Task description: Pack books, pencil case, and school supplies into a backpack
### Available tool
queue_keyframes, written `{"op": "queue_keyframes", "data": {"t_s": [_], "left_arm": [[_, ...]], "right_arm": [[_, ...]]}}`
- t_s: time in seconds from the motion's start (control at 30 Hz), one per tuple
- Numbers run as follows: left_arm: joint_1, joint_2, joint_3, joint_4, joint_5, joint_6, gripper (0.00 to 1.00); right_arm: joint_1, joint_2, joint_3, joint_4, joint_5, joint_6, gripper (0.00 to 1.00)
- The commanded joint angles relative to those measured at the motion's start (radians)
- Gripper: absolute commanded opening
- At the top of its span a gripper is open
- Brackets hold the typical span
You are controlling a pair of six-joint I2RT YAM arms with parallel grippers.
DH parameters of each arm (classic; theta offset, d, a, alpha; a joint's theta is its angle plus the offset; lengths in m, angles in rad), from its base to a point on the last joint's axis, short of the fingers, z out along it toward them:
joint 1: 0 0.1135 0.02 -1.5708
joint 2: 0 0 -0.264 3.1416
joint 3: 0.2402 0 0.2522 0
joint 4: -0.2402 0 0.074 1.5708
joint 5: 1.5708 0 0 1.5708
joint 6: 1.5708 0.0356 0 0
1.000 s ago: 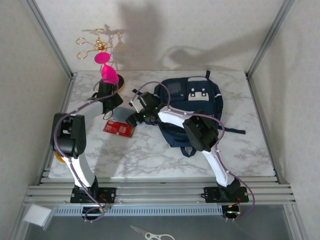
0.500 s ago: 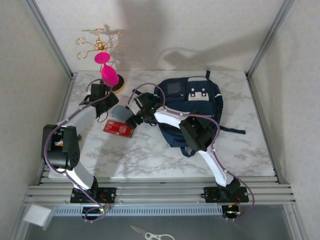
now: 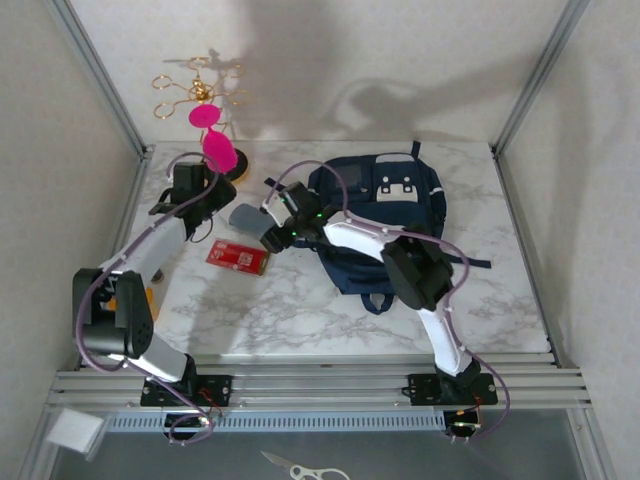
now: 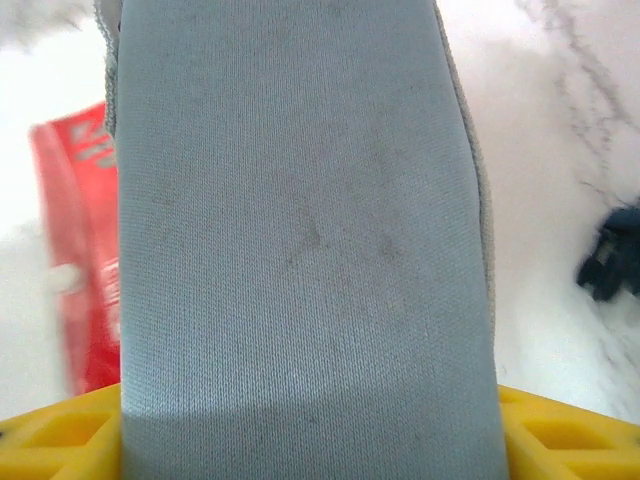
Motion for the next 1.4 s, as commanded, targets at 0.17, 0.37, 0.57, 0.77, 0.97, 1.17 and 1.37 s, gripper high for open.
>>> {"op": "queue_keyframes", "data": {"t_s": [0.17, 0.37, 0.57, 0.77, 0.97, 1.17, 1.37], "left_arm": [[-0.136, -0.139, -0.015, -0.016, 0.061, 0.137, 0.74], [-0.368, -0.147, -0.032, 0.013, 0.155, 0.347, 0.73], [-0.641, -0.063, -0.029, 0.091, 0.17, 0.603, 0.77], [-0.766, 0.155, 0.144, 0.034, 0.204, 0.765, 0.78], [-0.848, 0.337, 0.317, -0.038, 0.17, 0.867, 0.81], [-0.89, 0.467, 0.455, -0.091, 0.078, 0.925, 0.86], [-0.862, 0.553, 0.543, -0.038, 0.05, 0.882, 0.88]], "right_arm": [[-0.105, -0.452, -0.294, 0.036, -0.02, 0.275, 0.67], [-0.25, -0.73, -0.428, -0.179, 0.138, 0.434, 0.69], [-0.417, -0.955, -0.546, -0.346, 0.228, 0.508, 0.71], [-0.553, -1.067, -0.592, -0.414, 0.257, 0.539, 0.72], [-0.659, -1.071, -0.609, -0.416, 0.209, 0.521, 0.73], [-0.718, -1.062, -0.641, -0.375, 0.155, 0.52, 0.73], [-0.746, -1.053, -0.665, -0.349, 0.111, 0.526, 0.73]]}}
